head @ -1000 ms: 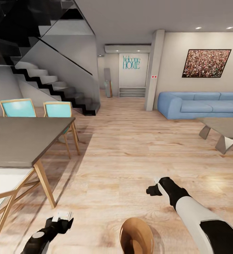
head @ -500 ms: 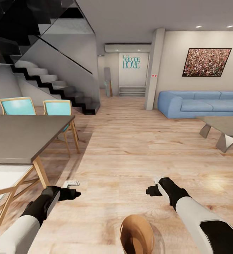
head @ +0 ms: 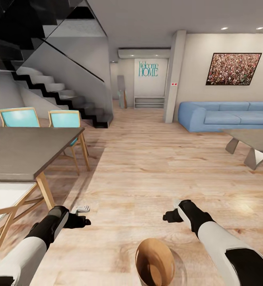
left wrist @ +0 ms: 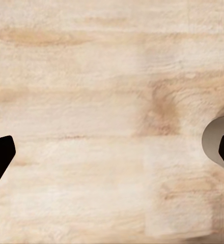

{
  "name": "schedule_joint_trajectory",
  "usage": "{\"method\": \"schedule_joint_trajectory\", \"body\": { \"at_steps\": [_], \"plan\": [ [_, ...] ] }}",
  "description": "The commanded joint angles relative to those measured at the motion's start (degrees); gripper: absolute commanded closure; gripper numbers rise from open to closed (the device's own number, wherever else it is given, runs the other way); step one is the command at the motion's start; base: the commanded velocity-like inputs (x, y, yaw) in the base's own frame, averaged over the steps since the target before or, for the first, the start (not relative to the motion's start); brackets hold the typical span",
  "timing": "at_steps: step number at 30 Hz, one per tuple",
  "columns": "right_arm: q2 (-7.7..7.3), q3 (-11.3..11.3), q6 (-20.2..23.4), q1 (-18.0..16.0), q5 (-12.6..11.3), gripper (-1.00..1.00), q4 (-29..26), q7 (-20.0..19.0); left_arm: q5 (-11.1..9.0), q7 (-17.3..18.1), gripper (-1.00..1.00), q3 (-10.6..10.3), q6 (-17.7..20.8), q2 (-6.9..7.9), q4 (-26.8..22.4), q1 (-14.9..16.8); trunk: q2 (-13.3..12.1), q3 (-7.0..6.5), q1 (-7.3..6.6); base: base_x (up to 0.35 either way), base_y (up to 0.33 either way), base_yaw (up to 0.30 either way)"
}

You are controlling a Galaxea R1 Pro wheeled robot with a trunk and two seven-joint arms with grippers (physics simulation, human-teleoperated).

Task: Put the three can of soda from the living room inside the tash can in the kitchen.

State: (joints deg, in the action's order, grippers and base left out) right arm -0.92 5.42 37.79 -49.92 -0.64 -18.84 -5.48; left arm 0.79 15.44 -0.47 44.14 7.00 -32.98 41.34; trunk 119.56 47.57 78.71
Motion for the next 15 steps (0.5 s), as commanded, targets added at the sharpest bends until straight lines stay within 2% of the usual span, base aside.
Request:
{"method": "schedule_joint_trajectory", "body": {
  "at_steps": [1,15],
  "plan": [
    [-0.01,0.0,0.0,0.0,0.0,-1.00,0.0,-0.2,0.0,0.0,-1.00,0.0,0.2,-0.01,0.0,0.0,0.4,0.18,0.23,0.000,0.000,0.000],
    [-0.16,0.0,0.0,0.0,0.1,-1.00,0.2,-0.6,0.0,-0.1,-1.00,-0.1,1.4,-0.31,0.0,0.0,6.0,2.70,3.30,0.000,0.000,0.000]
  ]
}}
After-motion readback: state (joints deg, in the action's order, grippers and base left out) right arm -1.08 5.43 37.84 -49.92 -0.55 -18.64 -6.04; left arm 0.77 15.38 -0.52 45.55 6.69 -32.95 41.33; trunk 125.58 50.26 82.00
